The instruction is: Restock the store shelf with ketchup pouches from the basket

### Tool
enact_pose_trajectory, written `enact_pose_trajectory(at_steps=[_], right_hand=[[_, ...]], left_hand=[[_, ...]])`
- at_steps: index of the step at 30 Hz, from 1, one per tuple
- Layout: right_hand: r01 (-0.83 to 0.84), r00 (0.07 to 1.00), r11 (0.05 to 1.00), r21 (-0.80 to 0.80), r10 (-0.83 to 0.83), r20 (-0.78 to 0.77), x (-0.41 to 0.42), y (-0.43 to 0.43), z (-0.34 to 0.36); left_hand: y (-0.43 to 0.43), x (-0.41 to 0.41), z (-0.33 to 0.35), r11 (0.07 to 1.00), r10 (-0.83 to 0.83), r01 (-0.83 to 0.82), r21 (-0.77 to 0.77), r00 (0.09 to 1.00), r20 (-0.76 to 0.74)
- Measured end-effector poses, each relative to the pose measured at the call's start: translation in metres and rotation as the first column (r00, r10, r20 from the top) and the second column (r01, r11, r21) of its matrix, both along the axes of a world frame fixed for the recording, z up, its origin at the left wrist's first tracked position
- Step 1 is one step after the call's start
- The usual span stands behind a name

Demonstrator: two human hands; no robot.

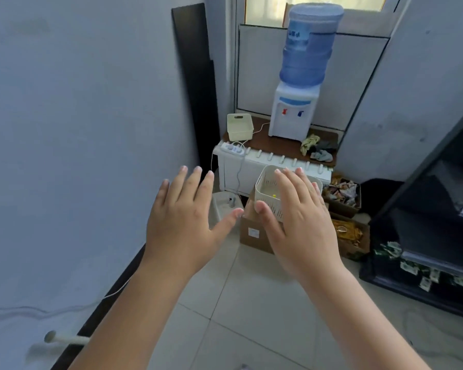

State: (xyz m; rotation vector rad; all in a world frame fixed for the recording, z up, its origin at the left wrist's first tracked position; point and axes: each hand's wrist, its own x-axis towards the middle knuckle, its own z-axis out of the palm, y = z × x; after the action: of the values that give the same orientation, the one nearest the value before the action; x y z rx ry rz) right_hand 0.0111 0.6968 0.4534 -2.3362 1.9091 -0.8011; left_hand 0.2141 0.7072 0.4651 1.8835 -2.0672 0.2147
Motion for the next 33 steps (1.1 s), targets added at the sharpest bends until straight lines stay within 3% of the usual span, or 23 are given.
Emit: enact_pose_trajectory(at_steps=[9, 15, 25, 33], right_hand=[[0.085, 0.996, 0.994, 0.069, -0.084, -0.023, -0.038, -0.155, -0.023], [0.081, 0.982, 0.99, 0.118, -0.059, -0.178, -0.061, -0.269, -0.041], [0.26, 0.958, 0.94, 0.22, -0.222, -0.182, -0.151, -0.41, -0.082], [0.165, 0.98, 0.918, 0.36, -0.111, -0.168, -0.234, -0.508, -0.154]], left_hand=[[-0.178, -0.036, -0.025, 0.988, -0.14, 0.139, 0.064, 0.99, 0.01], [-0.321, -0.062, -0.047, 0.96, -0.271, 0.27, 0.081, 0.963, 0.001], [-0.507, -0.131, -0.108, 0.889, -0.392, 0.373, 0.266, 0.92, 0.018], [-0.61, -0.203, -0.183, 0.836, -0.356, 0.349, 0.424, 0.932, -0.064]])
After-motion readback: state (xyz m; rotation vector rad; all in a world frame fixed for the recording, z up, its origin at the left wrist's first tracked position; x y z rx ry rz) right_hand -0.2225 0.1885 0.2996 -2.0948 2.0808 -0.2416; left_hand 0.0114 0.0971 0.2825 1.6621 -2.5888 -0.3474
